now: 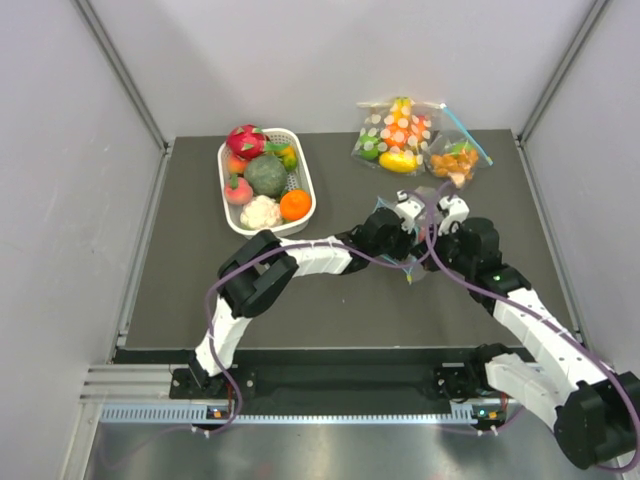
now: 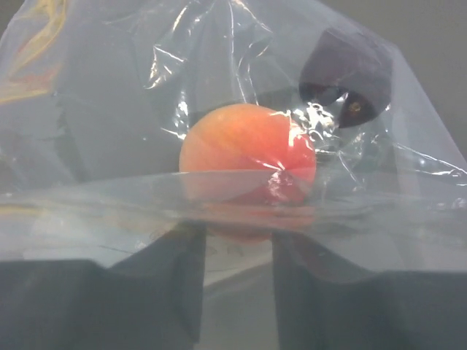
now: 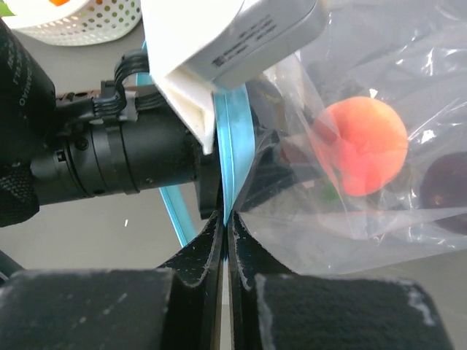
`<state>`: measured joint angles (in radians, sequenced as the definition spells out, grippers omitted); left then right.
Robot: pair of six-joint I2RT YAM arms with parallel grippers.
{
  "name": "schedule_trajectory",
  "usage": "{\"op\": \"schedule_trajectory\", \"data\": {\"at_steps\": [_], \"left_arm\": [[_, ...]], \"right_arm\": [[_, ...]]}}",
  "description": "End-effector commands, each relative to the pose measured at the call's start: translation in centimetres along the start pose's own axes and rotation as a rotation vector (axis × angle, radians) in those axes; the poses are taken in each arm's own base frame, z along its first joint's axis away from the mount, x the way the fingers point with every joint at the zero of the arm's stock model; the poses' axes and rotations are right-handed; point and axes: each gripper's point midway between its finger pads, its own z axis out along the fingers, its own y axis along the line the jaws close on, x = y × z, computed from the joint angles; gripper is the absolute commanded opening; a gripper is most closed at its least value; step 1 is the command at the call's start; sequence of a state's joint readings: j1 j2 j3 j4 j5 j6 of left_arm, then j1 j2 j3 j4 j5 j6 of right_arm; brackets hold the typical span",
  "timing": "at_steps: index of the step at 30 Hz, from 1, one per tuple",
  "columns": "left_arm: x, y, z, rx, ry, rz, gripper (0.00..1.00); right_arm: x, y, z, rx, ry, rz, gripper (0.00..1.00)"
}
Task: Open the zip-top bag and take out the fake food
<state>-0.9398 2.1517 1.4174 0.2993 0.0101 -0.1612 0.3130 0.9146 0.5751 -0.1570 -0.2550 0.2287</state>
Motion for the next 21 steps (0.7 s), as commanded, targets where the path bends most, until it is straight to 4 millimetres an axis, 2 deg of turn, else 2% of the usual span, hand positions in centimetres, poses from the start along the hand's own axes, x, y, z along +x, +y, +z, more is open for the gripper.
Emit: {"op": "schedule_trajectory", "data": {"at_steps": [1, 3, 4, 5, 7, 11, 13, 16, 21], "left_arm": [[-1.2, -0.6, -0.3, 0.021, -0.029, 0.014, 0.23], [-2.0, -0.7, -1.2, 0.021, -0.043, 0.018, 0.2], [-1.5, -0.6, -1.6, 0.02, -0.031, 0.019, 0.19], [-2.6, -0.8, -2.4, 0.023, -0.052, 0.019, 0.18], [-2.5, -0.7, -3.3, 0.018, -0.051, 0.024, 0.17], [-4.0, -0.7, -5.2, 0.013, -0.081, 0.029, 0.15], [-4.1, -0.8, -5.7, 0.015, -0.084, 0.031, 0.15], [-5.4, -1.0, -6.9, 0.02, -0.108, 0.036, 0.14], [-5.5, -1.5, -7.8, 0.04, -0.08, 0.042, 0.14]], "right_arm": [[-2.0, 0.2, -0.6, -0.023, -0.074, -0.013, 0.0], [-2.1, -0.3, -0.7, -0.01, -0.079, -0.01, 0.0], [-2.1, -0.6, -0.7, -0.005, -0.078, -0.006, 0.0], [-2.1, -1.0, -0.7, 0.007, -0.08, 0.0, 0.0], [-2.1, -1.3, -0.7, 0.011, -0.078, 0.004, 0.0], [-2.3, -2.0, -0.6, 0.022, -0.079, 0.015, 0.0], [-2.2, -2.2, -0.5, 0.028, -0.075, 0.016, 0.0], [-2.0, -2.4, -0.3, 0.032, -0.064, 0.02, 0.0], [-2.0, -2.9, -0.2, 0.06, -0.068, 0.021, 0.0]]}}
